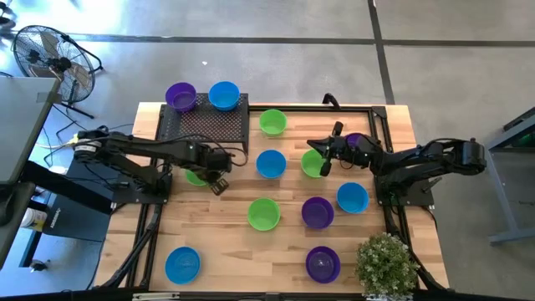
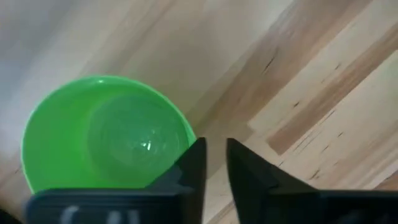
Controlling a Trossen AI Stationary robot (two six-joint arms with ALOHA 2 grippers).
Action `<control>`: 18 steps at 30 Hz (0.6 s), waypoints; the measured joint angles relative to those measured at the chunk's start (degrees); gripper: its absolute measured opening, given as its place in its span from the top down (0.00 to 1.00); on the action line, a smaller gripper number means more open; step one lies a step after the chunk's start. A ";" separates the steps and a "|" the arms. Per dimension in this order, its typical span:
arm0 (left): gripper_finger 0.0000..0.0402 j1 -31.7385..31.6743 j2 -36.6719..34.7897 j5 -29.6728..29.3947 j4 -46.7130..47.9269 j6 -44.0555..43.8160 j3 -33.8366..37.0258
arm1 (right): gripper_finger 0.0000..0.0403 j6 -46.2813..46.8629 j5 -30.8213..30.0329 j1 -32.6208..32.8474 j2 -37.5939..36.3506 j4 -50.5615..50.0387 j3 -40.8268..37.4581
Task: Pick & Place Mini bowls
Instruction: Put the green bowl on the shelf
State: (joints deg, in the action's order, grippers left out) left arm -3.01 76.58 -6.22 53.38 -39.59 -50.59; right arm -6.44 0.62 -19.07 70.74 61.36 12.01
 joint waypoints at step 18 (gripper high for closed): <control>0.63 0.00 4.37 -3.34 -4.20 -8.75 7.64 | 1.00 0.22 0.33 0.02 0.00 0.20 0.00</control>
State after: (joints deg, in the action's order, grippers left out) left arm -3.01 80.95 -9.56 49.18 -48.34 -42.95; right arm -6.22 0.95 -19.05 70.74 61.56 12.01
